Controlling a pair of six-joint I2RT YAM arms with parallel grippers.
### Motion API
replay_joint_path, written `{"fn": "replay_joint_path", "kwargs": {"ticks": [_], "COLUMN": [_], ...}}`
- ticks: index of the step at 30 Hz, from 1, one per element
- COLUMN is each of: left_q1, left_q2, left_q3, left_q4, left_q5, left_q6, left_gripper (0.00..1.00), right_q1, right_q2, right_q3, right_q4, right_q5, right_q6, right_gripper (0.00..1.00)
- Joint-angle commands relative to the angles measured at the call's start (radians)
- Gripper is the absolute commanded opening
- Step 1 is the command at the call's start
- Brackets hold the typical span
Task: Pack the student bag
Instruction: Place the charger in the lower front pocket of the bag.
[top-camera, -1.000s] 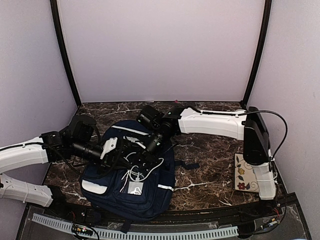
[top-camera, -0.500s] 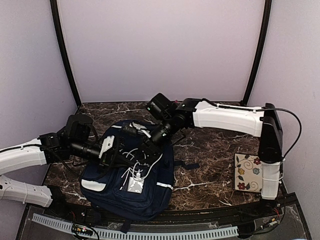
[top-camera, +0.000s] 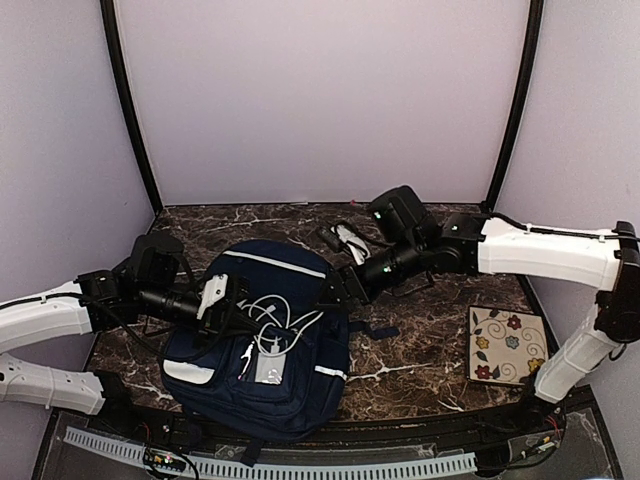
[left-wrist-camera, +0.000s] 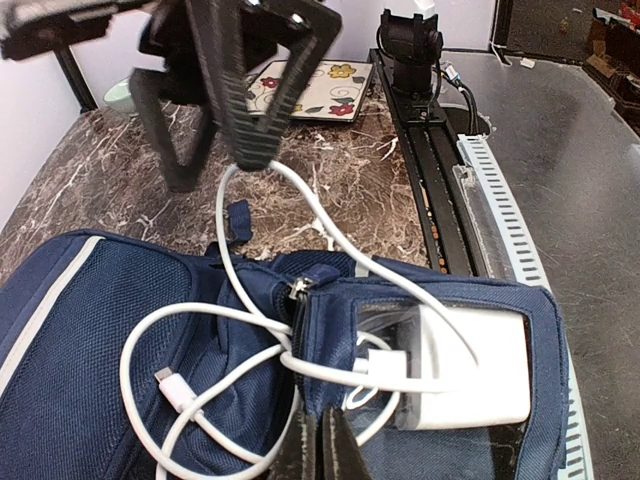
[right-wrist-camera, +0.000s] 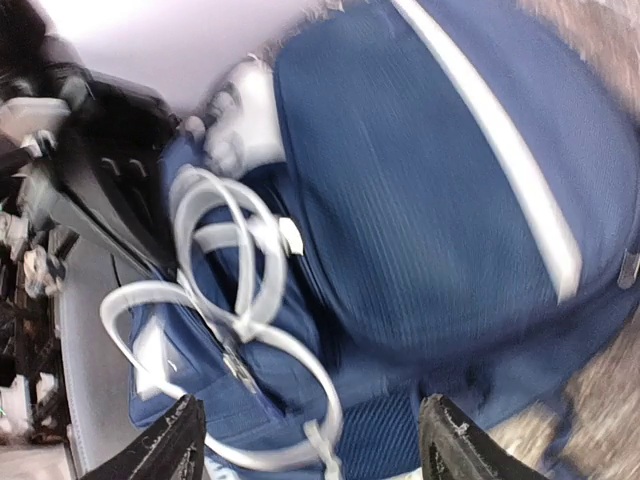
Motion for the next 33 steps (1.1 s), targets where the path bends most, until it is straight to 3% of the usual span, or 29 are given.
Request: {"fn": "replay_joint_path", "kwargs": {"ticks": [1,9,15,16,17,22,26,29,33], "left_q1": [0.018,0.017,0.017,0.017,0.017,0.017,0.017,0.017,0.017], "left_q2": [-0.011,-0.017,-0.016,-0.013,-0.012,-0.005,0.003,0.001,0.001], "left_q3": [0.012,0.019,0.025,0.026,0.028,0.026,0.029,0.032,0.034], "left_q4": [0.074,0.060,0.048,0.047,0.046,0.049,0.046,0.040,0.034], "left_q5": [-0.039,-0.042,-0.052,-0.052,-0.051,-0.046,-0.045,-0.048,-0.051], "left_q6": [-0.002,-0.003,0.008,0.009,0.010,0.012,0.016,0.019,0.025], "left_gripper": [0.00,0.00,0.00,0.00,0.00,0.00,0.00,0.00,0.00], "right_q1": [0.028,0.033,0.035,0.035,0.036,0.033,0.037,0.045,0.049], "right_q2": [-0.097,-0.040,-0.038,-0.038,-0.042,-0.072,-0.048,-0.028,-0.015], "right_q3": [-0.171,-0.205,-0.179,-0.163,-0.147,-0.142,-0.150,-0.160,-0.142], "right_q4": [0.289,0.420,0.340,0.288,0.226,0.089,0.142,0.200,0.270], "right_q5": [0.005,-0.026,-0.026,-0.075,-0.077,0.042,-0.032,-0.082,-0.153], "right_q6": [0.238,0.280,0.280,0.252,0.234,0.198,0.223,0.243,0.243], "right_gripper": [0.77,0.78,0.78,0.66,0.62,0.70,0.69,0.56,0.11]}}
